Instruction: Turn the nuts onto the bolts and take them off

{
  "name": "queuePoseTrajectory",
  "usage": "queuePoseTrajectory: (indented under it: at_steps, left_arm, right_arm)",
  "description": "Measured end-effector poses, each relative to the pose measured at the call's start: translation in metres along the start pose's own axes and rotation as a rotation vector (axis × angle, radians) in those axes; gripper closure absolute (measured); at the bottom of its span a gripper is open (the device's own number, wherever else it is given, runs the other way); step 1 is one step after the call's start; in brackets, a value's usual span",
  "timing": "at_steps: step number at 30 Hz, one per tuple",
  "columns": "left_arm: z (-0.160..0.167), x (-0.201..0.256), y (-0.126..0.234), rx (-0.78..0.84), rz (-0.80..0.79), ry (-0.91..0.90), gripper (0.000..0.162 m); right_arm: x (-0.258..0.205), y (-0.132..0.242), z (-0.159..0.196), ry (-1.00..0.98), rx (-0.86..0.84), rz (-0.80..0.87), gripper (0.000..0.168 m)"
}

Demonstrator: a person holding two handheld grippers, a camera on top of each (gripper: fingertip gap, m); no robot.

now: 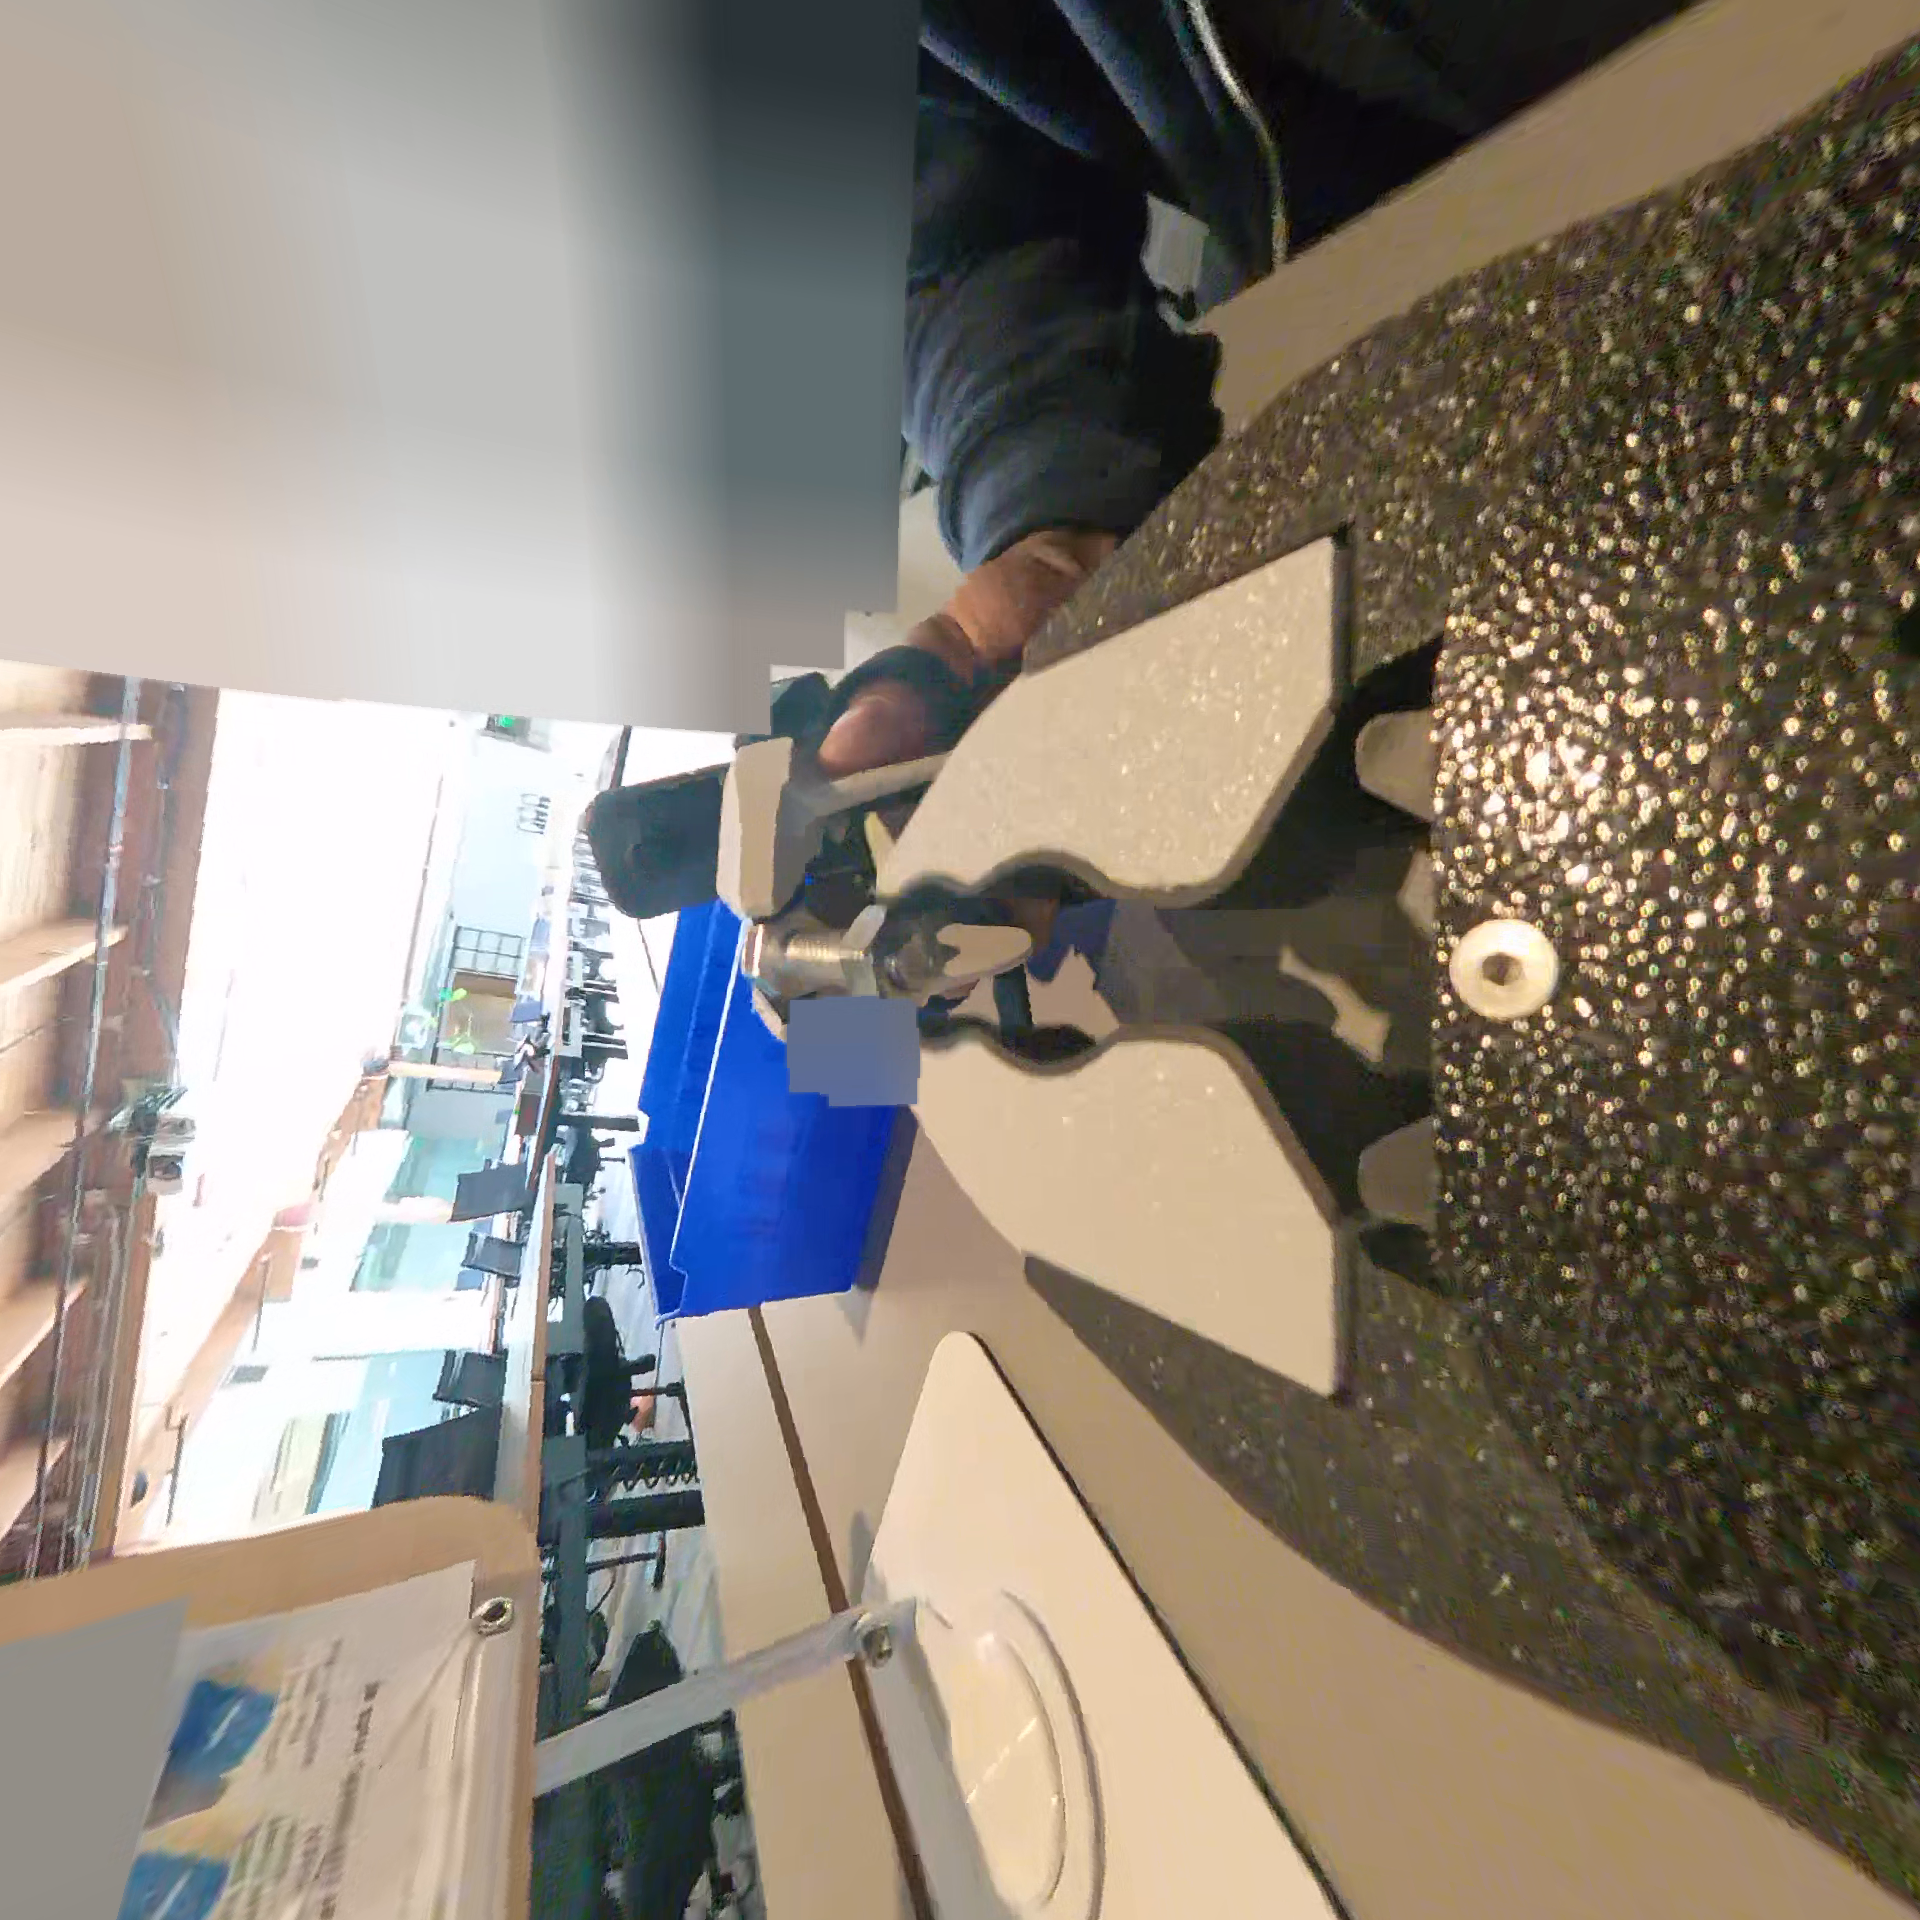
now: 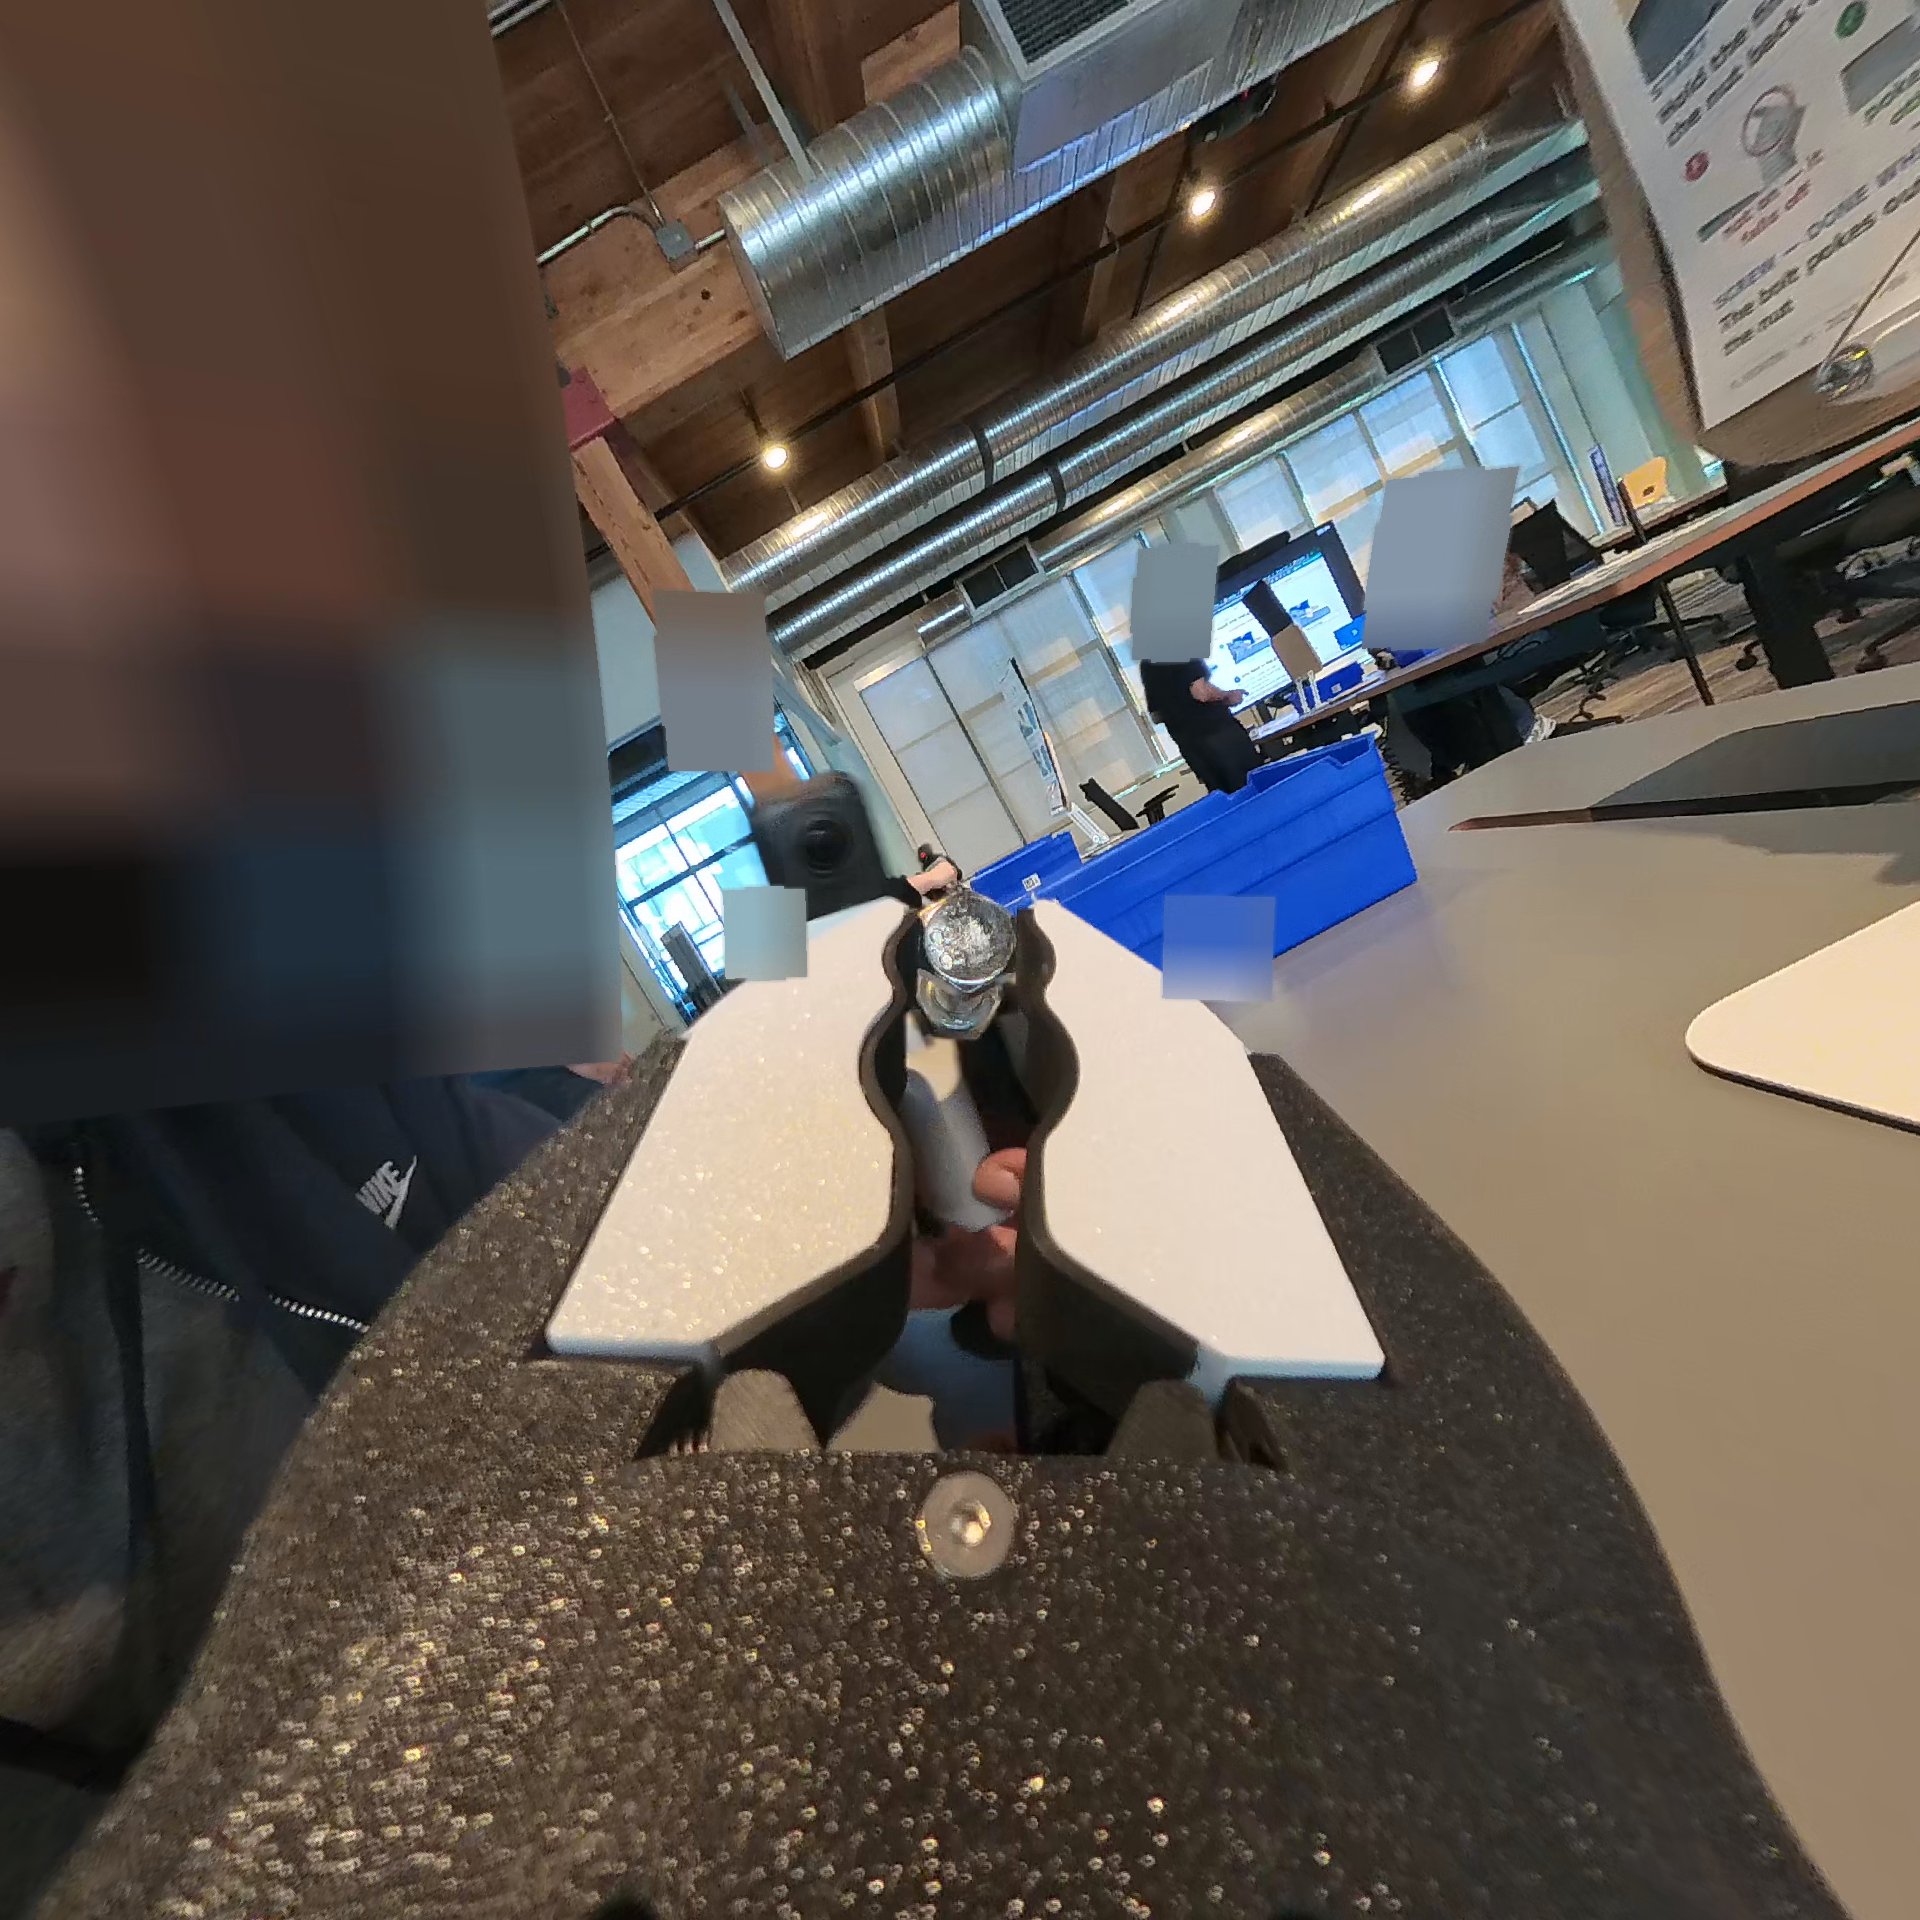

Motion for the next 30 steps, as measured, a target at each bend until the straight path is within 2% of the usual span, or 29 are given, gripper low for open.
queuePoseTrajectory:
  at_steps: [3, 7, 9, 11, 15, 19, 22, 23, 26, 28, 30]
  left_arm:
    - [0.001, -0.001, 0.001, -0.076, -0.093, -0.274, 0.145]
    - [-0.001, -0.005, 0.005, -0.253, -0.311, -0.927, 0.141]
    - [-0.002, -0.006, 0.006, -0.301, -0.374, -1.106, 0.134]
    - [-0.001, -0.004, 0.005, -0.266, -0.341, -1.023, 0.127]
    - [-0.005, -0.002, 0.005, -0.124, -0.209, -0.612, 0.117]
    - [-0.011, -0.007, 0.006, -0.002, -0.126, -0.227, 0.117]
    - [-0.007, -0.007, 0.003, 0.031, -0.060, -0.042, 0.117]
    - [-0.006, -0.007, 0.003, 0.036, -0.048, -0.013, 0.120]
    - [0.000, -0.002, 0.000, 0.000, -0.023, -0.047, 0.144]
    - [0.000, -0.002, 0.001, -0.032, -0.066, -0.178, 0.144]
    - [0.000, -0.003, 0.002, -0.091, -0.145, -0.423, 0.144]
  right_arm:
    - [0.000, -0.001, 0.001, -0.002, -0.001, -0.004, 0.152]
    - [-0.001, -0.001, 0.003, -0.006, -0.006, -0.006, 0.152]
    - [-0.001, -0.001, 0.002, -0.010, -0.003, -0.007, 0.152]
    - [0.000, -0.001, 0.001, -0.011, 0.003, -0.004, 0.152]
    - [0.002, 0.001, -0.002, -0.012, 0.014, 0.004, 0.152]
    - [0.002, 0.001, -0.002, -0.008, 0.013, 0.006, 0.152]
    - [0.002, 0.001, -0.002, -0.009, 0.011, 0.005, 0.152]
    - [0.002, 0.001, -0.001, -0.010, 0.010, 0.005, 0.152]
    - [0.001, 0.000, 0.000, -0.009, 0.007, 0.002, 0.151]
    - [0.001, 0.000, 0.000, -0.012, 0.007, -0.002, 0.152]
    - [0.001, 0.000, 0.001, -0.011, 0.005, -0.003, 0.152]
Point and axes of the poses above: each gripper's, where its closed fingertips meet, y back along the fingers, z out of its underside, x = y × z across the jaws, the point moved 1 cm from there along y, back along the fingers, and after that the axes turned 6 degrees about z, right-handed, at the moved point
